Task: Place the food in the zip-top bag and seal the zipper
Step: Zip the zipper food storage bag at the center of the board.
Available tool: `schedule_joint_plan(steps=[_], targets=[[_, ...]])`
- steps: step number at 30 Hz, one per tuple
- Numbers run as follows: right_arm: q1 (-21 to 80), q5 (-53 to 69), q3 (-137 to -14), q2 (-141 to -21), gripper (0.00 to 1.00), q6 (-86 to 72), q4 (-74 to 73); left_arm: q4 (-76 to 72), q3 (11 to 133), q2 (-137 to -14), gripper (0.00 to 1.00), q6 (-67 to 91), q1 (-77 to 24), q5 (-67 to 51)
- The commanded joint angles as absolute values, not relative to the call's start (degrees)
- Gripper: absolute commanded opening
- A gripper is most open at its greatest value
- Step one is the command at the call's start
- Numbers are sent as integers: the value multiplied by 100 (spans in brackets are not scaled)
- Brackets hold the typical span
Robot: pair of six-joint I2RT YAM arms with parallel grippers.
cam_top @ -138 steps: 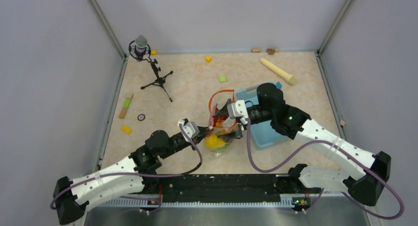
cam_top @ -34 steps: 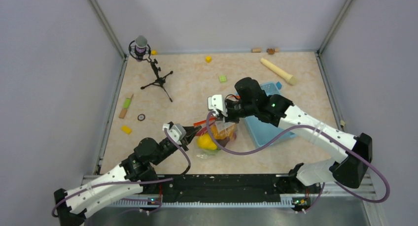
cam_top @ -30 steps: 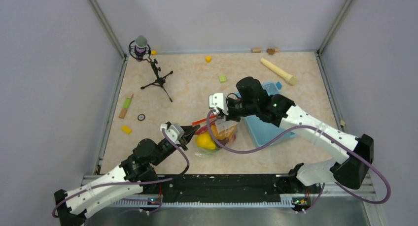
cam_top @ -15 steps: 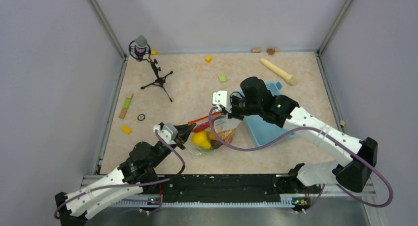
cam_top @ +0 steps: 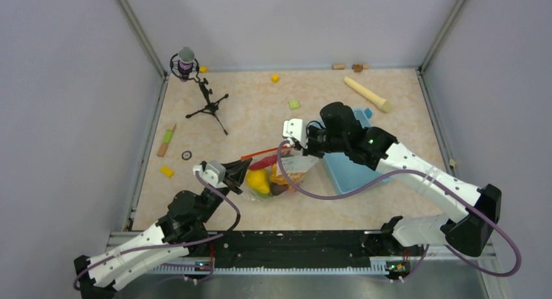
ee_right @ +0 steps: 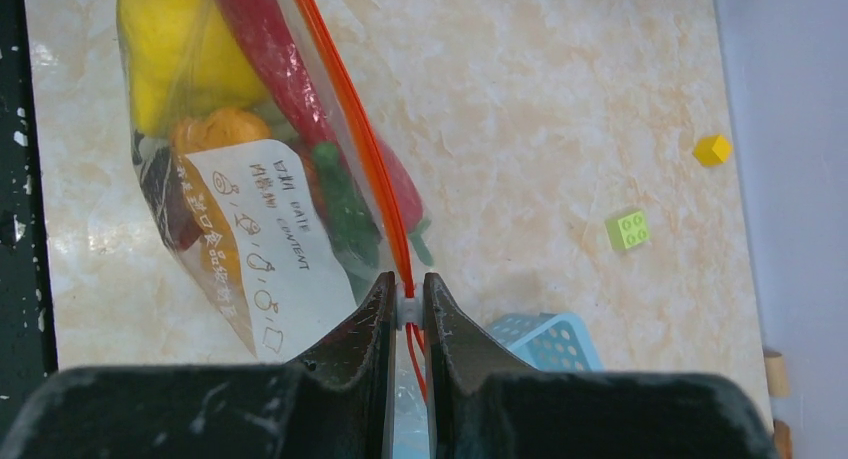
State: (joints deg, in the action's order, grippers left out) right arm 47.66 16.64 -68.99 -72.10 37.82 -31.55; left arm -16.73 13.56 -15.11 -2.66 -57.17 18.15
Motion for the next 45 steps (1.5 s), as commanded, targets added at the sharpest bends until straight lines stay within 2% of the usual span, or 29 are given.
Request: schedule_joint_plan(steps=[1,8,13,22,31,36,41,45], targets=[[4570,1197,-6883,-7067,0,3728,-3155,-2569,1300,-1385,0,-114,-5717,2619],[4554,1226,-6889,-7075,0,3711,-3173,-2798,1291,-1346,0,227,-5720,3615],[4558,1195,-6899,-7057,0,3692,-3212,-2811,1372,-1337,0,468,-5721,4742],[4560,1269,-6946,-7086,0,3709,-3331,-1945,1715,-1301,0,1256,-5721,5819],[4554,1941,-6949,-6785,0,3868,-3566,500,2646,-1148,0,2771,-5716,5641],[4557,2250,-6825,-6492,0,3985,-3592,882,2763,-1133,0,3139,-5722,5897],[4555,2952,-6771,-6348,0,4213,-3599,1033,2855,-1239,0,3330,-5720,5476],[4560,2871,-6612,-6406,0,4048,-3375,937,2810,-1545,0,3362,-5721,5620]])
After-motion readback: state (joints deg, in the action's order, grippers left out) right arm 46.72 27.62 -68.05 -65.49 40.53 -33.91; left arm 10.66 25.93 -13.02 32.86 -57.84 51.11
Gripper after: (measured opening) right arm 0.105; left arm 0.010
